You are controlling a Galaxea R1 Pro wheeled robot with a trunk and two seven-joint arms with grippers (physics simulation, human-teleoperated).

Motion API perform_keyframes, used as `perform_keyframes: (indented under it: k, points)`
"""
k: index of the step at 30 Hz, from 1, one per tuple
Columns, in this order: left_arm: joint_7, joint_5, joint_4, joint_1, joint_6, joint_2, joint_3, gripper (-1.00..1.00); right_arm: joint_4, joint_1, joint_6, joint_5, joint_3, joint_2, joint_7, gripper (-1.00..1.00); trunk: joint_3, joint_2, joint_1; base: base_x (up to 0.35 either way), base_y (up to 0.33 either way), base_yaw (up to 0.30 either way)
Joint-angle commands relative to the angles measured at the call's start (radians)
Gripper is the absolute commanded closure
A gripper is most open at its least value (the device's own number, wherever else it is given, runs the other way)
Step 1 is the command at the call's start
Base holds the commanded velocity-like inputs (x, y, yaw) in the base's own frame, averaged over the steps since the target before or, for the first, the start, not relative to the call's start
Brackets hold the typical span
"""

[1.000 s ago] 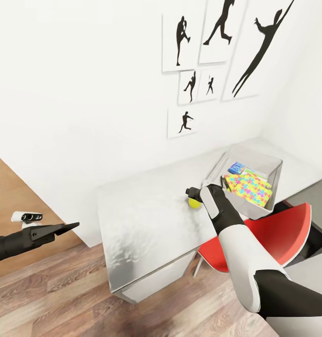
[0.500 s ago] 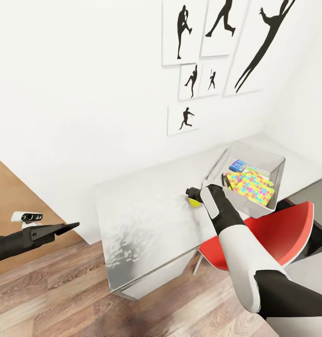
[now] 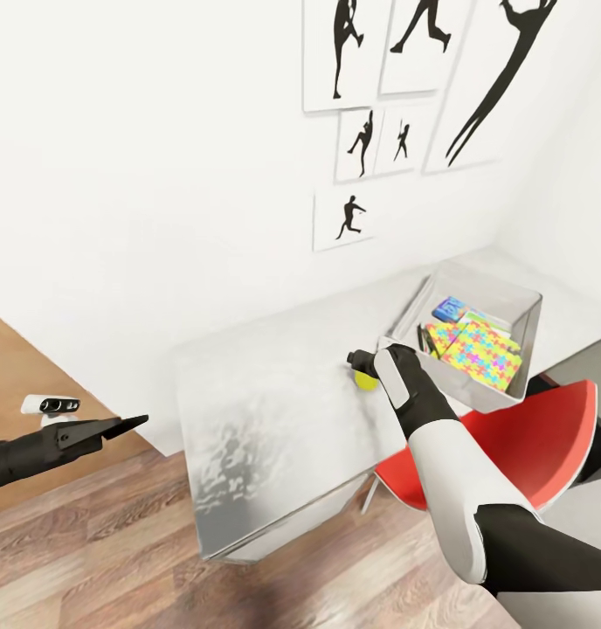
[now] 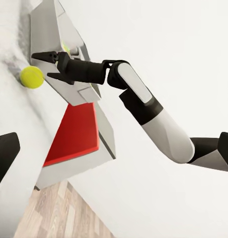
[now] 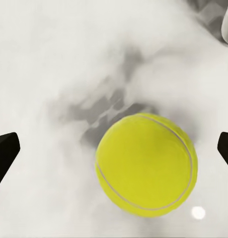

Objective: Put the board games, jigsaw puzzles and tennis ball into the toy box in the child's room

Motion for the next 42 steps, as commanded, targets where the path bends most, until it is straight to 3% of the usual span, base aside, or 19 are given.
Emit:
perform_keyframes:
  k: [1, 15, 23, 42]
  points:
    - [-0.004, 0.0, 0.0, -0.001, 0.01, 0.0, 0.0, -1.0, -0.002, -0.001, 0.002, -0.011, -0.002, 0.001, -0.009, -1.0, -0.003, -0.002, 0.001, 0.105, 0.0, 0.0]
    - [-0.004, 0.0, 0.0, 0.0, 0.01, 0.0, 0.0, -1.0, -0.004, 0.006, 0.003, -0.012, -0.003, 0.0, -0.007, -1.0, -0.026, -0.002, 0.001, 0.021, 0.0, 0.0]
    - [-0.004, 0.0, 0.0, -0.001, 0.01, 0.0, 0.0, -1.0, -0.003, 0.011, 0.003, -0.01, -0.001, -0.014, -0.007, -1.0, -0.038, -0.002, 0.001, 0.0, 0.0, 0.0]
    - [-0.004, 0.0, 0.0, 0.0, 0.011, -0.001, 0.0, -1.0, -0.001, 0.012, 0.008, -0.016, 0.003, -0.029, -0.012, -1.0, -0.041, -0.002, 0.001, 0.0, 0.0, 0.0]
